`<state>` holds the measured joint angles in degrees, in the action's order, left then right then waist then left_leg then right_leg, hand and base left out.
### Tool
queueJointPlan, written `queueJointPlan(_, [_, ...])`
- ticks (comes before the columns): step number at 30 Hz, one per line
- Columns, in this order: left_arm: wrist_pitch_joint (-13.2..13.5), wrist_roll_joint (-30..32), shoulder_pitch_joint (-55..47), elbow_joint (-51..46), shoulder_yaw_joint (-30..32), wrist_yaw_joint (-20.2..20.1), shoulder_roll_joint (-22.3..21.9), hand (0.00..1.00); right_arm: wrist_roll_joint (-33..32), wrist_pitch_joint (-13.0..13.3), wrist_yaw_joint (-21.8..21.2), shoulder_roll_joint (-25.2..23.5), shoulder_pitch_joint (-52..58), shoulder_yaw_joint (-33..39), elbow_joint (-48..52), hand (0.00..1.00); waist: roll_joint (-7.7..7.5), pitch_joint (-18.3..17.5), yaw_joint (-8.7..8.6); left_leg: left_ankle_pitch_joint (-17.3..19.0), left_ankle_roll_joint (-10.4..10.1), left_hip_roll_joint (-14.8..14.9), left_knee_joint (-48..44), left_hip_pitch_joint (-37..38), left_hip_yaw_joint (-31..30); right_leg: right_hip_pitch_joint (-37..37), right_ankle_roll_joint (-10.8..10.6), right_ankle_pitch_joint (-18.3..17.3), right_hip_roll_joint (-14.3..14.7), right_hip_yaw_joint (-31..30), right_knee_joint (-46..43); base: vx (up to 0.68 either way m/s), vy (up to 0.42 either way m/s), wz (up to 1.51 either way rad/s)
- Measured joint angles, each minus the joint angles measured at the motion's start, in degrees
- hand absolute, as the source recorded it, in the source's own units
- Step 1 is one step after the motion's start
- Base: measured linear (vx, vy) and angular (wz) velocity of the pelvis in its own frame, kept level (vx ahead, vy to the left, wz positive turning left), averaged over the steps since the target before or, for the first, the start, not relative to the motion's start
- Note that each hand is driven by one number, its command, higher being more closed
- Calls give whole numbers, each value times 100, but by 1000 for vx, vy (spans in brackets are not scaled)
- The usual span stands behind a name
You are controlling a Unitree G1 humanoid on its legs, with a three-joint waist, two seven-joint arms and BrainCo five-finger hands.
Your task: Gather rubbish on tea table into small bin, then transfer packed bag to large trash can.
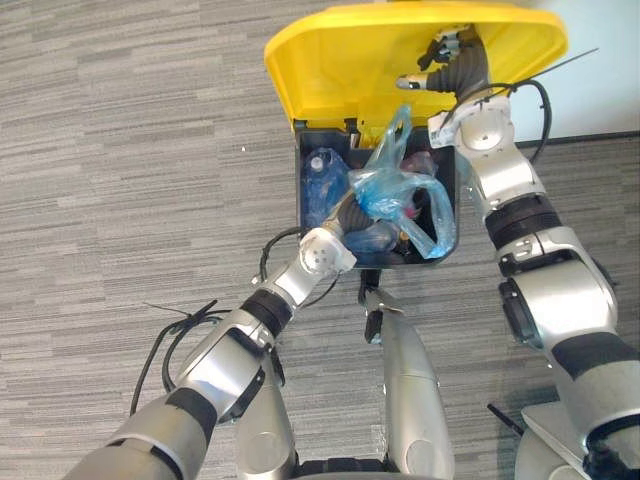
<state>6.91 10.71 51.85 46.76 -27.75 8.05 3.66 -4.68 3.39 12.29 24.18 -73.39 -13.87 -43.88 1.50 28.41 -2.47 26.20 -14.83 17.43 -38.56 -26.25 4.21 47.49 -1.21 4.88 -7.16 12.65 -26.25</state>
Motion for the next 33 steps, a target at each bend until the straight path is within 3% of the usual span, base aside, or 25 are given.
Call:
queueJointPlan(8, [-259,800,-5,0,663,265,-560,0,-45,8,3,-324,0,21,540,0,-1,-1,-53,-69,-98,319,-63,-174,127,130,48,-155,-28,196,-217,-13,-57,9])
queueJointPlan(15, [-482,1176,-35,-9,1037,478,-713,0,-46,8,3,-455,92,21,890,0,-6,-4,-60,-96,-119,311,-72,-231,186,242,-25,-208,-116,186,-372,2,-7,3])
queueJointPlan(22, [-522,1454,-38,-121,1081,553,-716,0,-42,6,6,-516,339,23,945,0,-38,-18,-69,-94,-118,307,-82,-73,249,96,-77,-275,-195,180,-437,-12,3,4])
queueJointPlan(26, [-573,1716,-87,-203,1019,545,-635,0,-15,8,7,-614,612,44,945,0,-221,-120,-66,-98,-111,272,-57,-29,265,34,-101,-297,-233,162,-462,-23,-10,3])
queueJointPlan(33, [-621,1722,-220,-338,822,540,-431,0,139,12,-2,-608,1124,202,924,0,-237,-127,-58,-111,-89,128,-39,184,152,-254,-81,-374,-346,171,-515,-18,-1,11])
